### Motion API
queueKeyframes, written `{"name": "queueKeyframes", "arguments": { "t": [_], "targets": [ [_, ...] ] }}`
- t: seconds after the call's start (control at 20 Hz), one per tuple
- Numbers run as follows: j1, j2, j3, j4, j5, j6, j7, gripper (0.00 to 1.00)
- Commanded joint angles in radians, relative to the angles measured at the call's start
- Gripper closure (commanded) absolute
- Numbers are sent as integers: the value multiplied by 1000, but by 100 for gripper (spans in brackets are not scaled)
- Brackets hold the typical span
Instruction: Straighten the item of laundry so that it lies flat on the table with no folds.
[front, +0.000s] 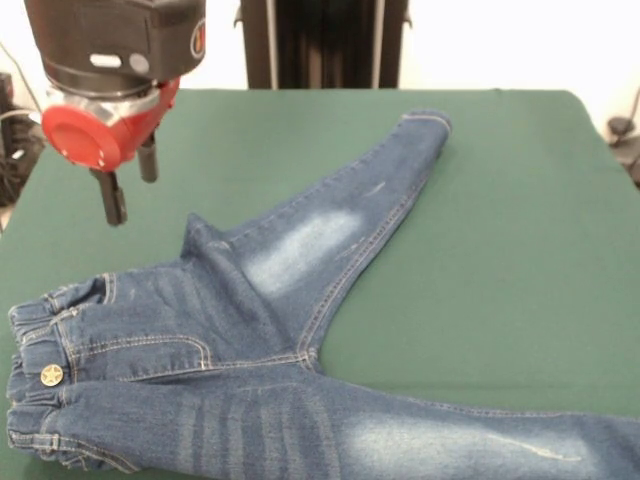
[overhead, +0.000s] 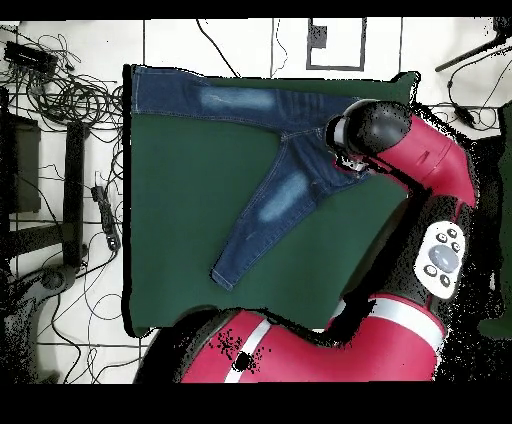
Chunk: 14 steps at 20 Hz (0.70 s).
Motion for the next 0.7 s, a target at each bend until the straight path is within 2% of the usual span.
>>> {"name": "queueKeyframes", "arguments": {
  "t": [0.05, 0.7],
  "targets": [
    [27, 41, 79, 42, 51, 6, 208, 0],
    [12, 69, 14, -27, 12, 31, 192, 0]
  ]
}}
